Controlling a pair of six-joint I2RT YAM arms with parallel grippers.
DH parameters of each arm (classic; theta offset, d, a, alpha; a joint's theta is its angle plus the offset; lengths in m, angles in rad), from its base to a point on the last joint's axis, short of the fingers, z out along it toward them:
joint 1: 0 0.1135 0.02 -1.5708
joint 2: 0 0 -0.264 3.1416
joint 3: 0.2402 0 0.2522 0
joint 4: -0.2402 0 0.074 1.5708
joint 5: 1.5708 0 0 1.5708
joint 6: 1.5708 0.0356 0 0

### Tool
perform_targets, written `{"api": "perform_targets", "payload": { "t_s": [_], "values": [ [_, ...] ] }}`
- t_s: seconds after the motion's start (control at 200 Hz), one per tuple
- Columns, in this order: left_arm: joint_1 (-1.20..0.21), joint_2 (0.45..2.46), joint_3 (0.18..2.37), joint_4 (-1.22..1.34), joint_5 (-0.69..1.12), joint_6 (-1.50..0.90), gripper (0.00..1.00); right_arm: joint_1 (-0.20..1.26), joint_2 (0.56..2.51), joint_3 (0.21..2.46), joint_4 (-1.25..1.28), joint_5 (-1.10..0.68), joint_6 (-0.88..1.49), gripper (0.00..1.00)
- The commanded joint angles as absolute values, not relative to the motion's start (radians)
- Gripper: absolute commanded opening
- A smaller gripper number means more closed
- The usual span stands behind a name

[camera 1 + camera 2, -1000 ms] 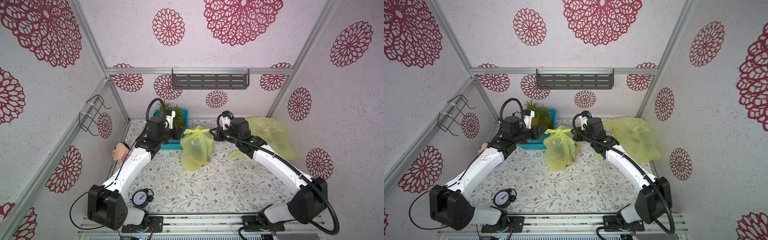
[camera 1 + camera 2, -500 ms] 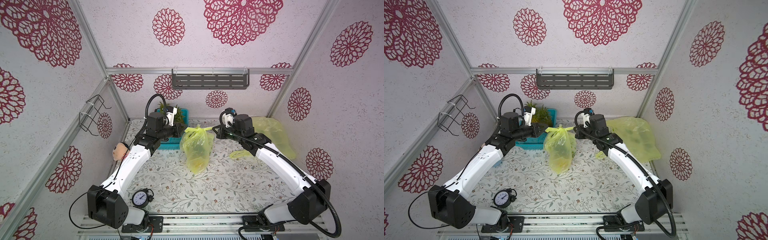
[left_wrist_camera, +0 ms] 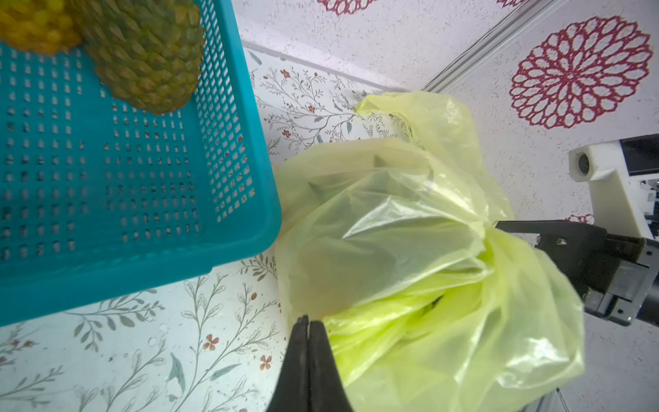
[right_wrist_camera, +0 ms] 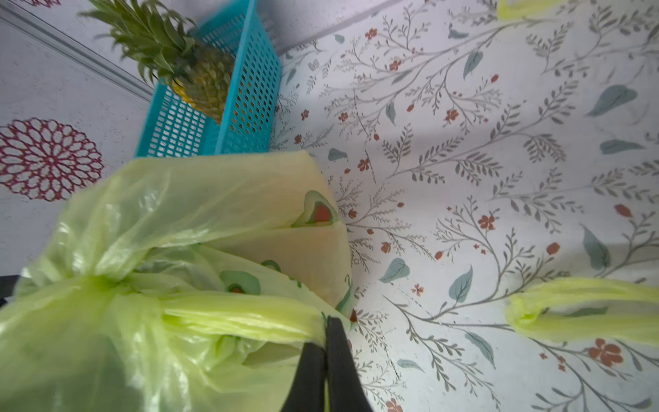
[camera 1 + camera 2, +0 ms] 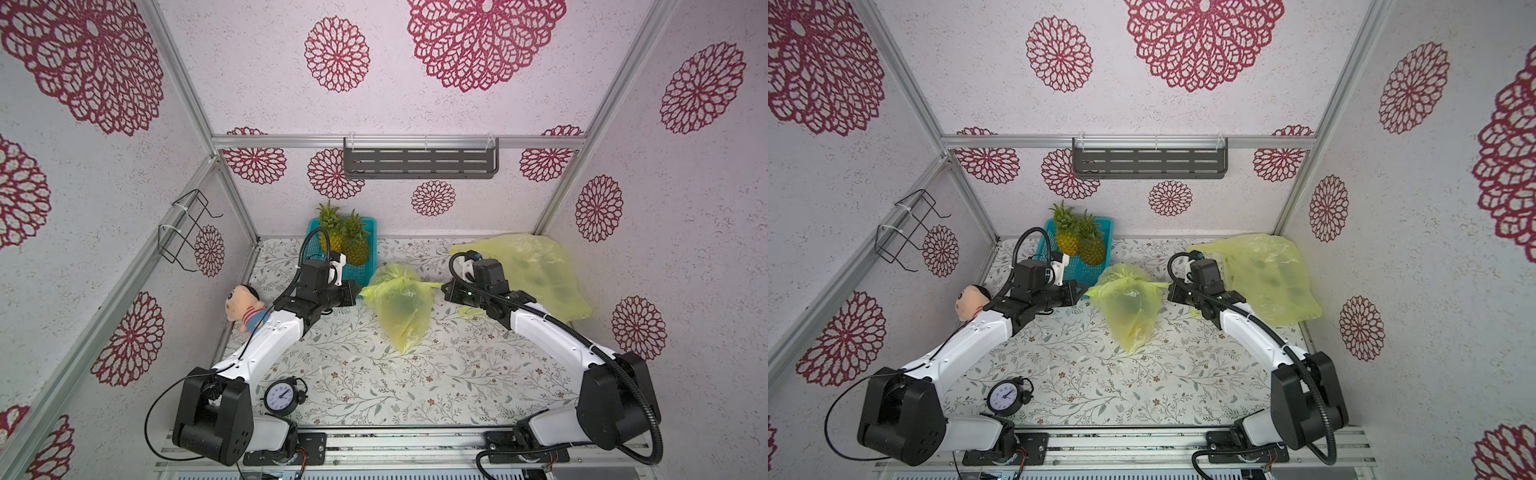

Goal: Place the pineapple into a plastic bag & tie a knot
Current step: Tie the plastic bag at the center of the board.

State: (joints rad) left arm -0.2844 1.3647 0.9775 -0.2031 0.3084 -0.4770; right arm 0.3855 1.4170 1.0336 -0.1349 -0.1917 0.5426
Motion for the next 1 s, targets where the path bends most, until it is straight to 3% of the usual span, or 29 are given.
{"api": "perform_targets", "payload": {
  "t_s": [0.0, 0.21, 0.565, 0.751, 0.876, 0.996],
  "values": [
    [-0.217, 1.307, 1.070, -0.307, 0.135, -0.420, 0.00, 0.308, 1.379, 1.126, -0.175, -0.013, 0.557, 0.00],
    [-0.211, 1.257, 1.197, -0.364, 0.137, -0.387, 0.00, 0.307, 1.329, 1.210, -0.191, -0.018, 0.539, 0.00],
    [-0.158, 1.280, 0.948, -0.237, 0.150, -0.495, 0.00, 0.295, 1.384, 1.028, -0.159, 0.070, 0.592, 0.00],
    [-0.153, 1.275, 0.865, -0.014, 0.419, -0.625, 0.00, 0.319, 1.433, 1.071, -0.100, -0.166, 0.508, 0.00],
    [-0.158, 1.272, 0.881, 0.068, 0.485, -0.719, 0.00, 0.343, 1.454, 1.101, -0.064, -0.285, 0.477, 0.00],
    [-0.160, 1.277, 0.894, 0.103, 0.533, -0.811, 0.29, 0.356, 1.460, 1.100, -0.019, -0.380, 0.479, 0.00]
  ]
}}
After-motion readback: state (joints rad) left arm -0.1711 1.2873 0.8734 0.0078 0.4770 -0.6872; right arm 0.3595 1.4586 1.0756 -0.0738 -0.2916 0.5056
